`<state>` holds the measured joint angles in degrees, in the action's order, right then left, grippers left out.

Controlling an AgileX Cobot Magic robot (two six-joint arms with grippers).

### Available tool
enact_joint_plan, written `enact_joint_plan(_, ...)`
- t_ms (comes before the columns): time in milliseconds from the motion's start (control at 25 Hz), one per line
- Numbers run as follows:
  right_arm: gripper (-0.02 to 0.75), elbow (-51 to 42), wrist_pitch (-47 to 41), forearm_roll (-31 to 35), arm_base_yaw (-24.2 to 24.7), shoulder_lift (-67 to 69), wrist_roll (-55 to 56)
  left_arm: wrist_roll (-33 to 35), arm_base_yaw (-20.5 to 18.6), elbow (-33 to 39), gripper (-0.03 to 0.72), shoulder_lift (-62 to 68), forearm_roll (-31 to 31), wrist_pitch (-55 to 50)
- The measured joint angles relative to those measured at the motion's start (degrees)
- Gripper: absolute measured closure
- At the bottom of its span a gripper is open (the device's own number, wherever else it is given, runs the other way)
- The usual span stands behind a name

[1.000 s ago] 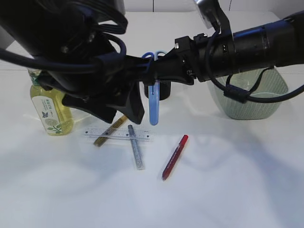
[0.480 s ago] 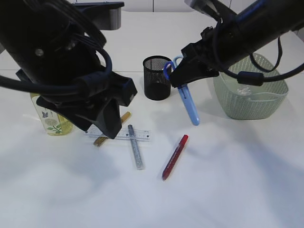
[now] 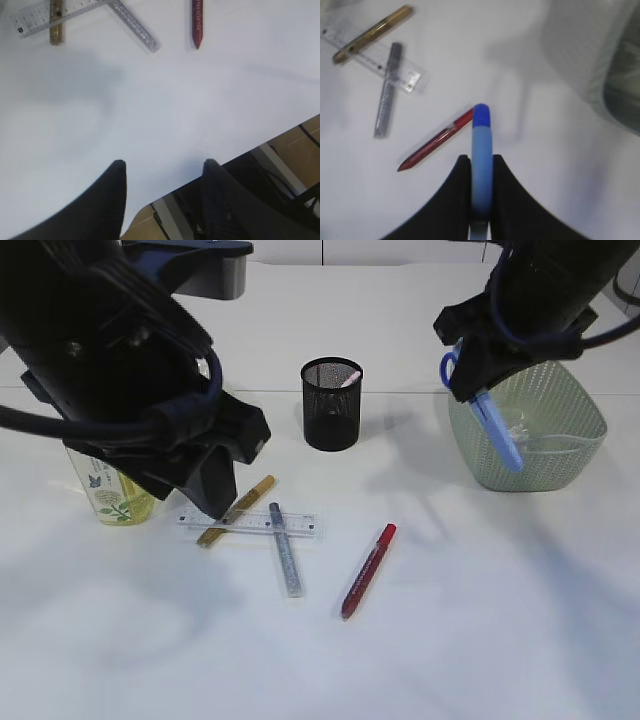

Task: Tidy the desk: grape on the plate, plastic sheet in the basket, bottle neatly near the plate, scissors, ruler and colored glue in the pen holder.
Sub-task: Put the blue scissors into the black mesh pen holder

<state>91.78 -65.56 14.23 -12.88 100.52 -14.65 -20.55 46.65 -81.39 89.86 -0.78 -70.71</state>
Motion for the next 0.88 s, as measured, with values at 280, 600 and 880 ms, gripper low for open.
enact_joint_plan(280,0.657,5.18,9.01,-15.81,0.00,0.00,15.94,0.00,0.00,0.00,0.328,0.00,-0.75,-0.09)
enact_joint_plan(600,0.657,5.40,32.43,-16.23,-0.11,0.35,17.89,0.00,0.00,0.00,0.328,0.00,-3.08,-0.09)
enact_joint_plan(880,0.657,5.40,44.15,-16.23,-5.02,5.17,13.88,0.00,0.00,0.00,0.328,0.00,-7.15,-0.20)
